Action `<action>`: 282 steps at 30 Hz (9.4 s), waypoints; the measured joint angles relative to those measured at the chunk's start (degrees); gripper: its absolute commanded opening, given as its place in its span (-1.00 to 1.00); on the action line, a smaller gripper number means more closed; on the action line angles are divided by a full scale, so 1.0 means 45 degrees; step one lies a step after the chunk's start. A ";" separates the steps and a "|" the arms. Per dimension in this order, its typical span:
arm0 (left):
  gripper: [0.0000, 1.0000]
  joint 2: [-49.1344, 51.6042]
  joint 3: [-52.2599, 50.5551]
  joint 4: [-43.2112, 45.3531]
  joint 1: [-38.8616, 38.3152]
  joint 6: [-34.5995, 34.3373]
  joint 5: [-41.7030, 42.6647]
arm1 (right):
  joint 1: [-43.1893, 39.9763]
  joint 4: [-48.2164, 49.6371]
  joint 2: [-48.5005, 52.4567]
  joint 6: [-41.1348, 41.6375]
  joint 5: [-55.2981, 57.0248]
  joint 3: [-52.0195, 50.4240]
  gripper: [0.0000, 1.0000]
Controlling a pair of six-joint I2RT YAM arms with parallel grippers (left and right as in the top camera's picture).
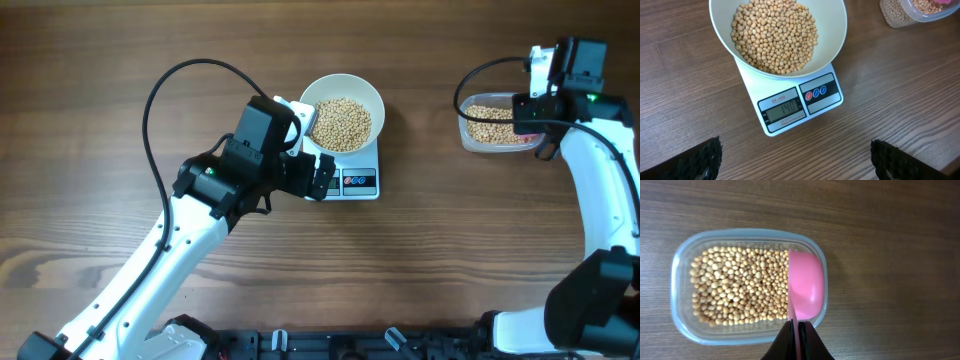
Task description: Scoop item into bowl and weigh 150g on scale
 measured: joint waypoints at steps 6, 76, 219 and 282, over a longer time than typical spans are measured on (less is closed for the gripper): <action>1.00 0.0000 0.0000 0.0000 0.0000 0.0000 0.0000 | 0.0015 0.0102 0.0627 0.0005 0.0126 0.0000 -0.91; 1.00 0.0000 0.0000 0.0000 0.0000 0.0000 0.0000 | -0.2205 -0.0641 0.1608 0.0782 -0.8709 0.0024 -0.91; 1.00 0.0000 0.0000 0.0000 0.0000 0.0000 0.0000 | 0.8820 0.3857 -0.0155 -0.2307 -0.1880 0.0024 -0.92; 1.00 0.0000 0.0000 0.0000 0.0000 -0.0005 0.0000 | 0.0442 0.0185 0.0942 0.0384 0.0418 0.0029 -0.91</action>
